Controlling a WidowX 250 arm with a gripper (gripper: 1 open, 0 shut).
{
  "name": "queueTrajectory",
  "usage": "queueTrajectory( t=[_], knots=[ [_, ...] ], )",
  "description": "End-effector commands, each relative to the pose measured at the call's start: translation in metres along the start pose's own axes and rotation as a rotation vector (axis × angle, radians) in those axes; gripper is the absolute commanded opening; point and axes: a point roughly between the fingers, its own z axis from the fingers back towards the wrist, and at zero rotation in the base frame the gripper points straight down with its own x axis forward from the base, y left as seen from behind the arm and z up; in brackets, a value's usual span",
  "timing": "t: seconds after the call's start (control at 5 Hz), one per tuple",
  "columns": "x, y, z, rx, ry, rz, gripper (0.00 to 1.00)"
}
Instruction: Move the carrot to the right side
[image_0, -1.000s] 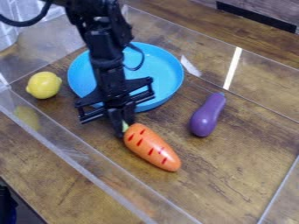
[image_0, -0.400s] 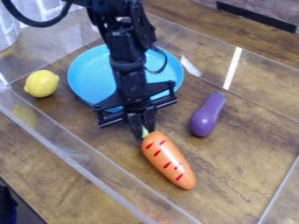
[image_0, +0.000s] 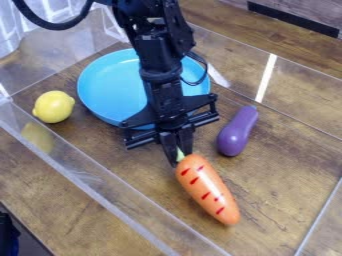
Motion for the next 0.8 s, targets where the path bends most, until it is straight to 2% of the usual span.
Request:
queueTrajectory(
  t=[0.0,0.6],
  knots=[
    [-0.007,-0.023,0.019,-0.081,-0.039,-0.039,0.0],
    [-0.022,-0.043,0.007,-0.096,-0.044,-0.07,0.0]
  ],
)
